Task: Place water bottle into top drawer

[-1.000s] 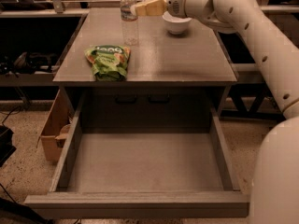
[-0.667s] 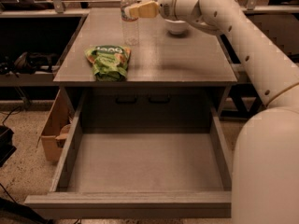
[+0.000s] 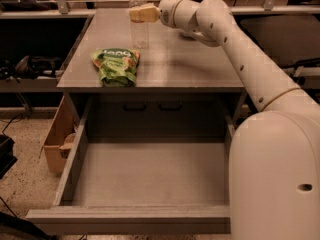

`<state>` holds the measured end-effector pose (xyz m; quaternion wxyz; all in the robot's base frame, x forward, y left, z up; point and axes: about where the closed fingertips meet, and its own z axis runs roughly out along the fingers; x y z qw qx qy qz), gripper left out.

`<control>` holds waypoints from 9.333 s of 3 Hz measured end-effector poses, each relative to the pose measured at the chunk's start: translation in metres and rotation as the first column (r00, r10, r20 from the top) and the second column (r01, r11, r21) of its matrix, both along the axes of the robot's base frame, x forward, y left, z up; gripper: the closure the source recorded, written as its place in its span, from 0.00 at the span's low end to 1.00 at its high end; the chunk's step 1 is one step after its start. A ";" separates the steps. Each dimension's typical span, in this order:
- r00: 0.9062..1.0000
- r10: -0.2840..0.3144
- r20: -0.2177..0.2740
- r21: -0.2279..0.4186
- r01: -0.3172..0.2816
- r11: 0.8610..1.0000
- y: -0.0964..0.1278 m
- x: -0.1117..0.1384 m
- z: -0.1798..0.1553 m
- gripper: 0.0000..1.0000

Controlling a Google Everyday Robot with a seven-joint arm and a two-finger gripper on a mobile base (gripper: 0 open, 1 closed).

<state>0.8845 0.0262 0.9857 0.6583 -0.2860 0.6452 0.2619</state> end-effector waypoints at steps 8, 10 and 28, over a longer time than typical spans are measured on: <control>1.000 0.019 -0.023 -0.052 -0.020 0.998 0.044 0.018 -0.014 1.00; 0.986 0.165 -0.012 -0.156 -0.165 0.974 0.004 -0.077 0.045 1.00; 0.804 0.590 -0.077 -0.040 -0.594 0.804 0.089 -0.339 -0.285 0.28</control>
Offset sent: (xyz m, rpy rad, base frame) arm 0.0348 0.0392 -0.0277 -0.0643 0.0576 -0.0143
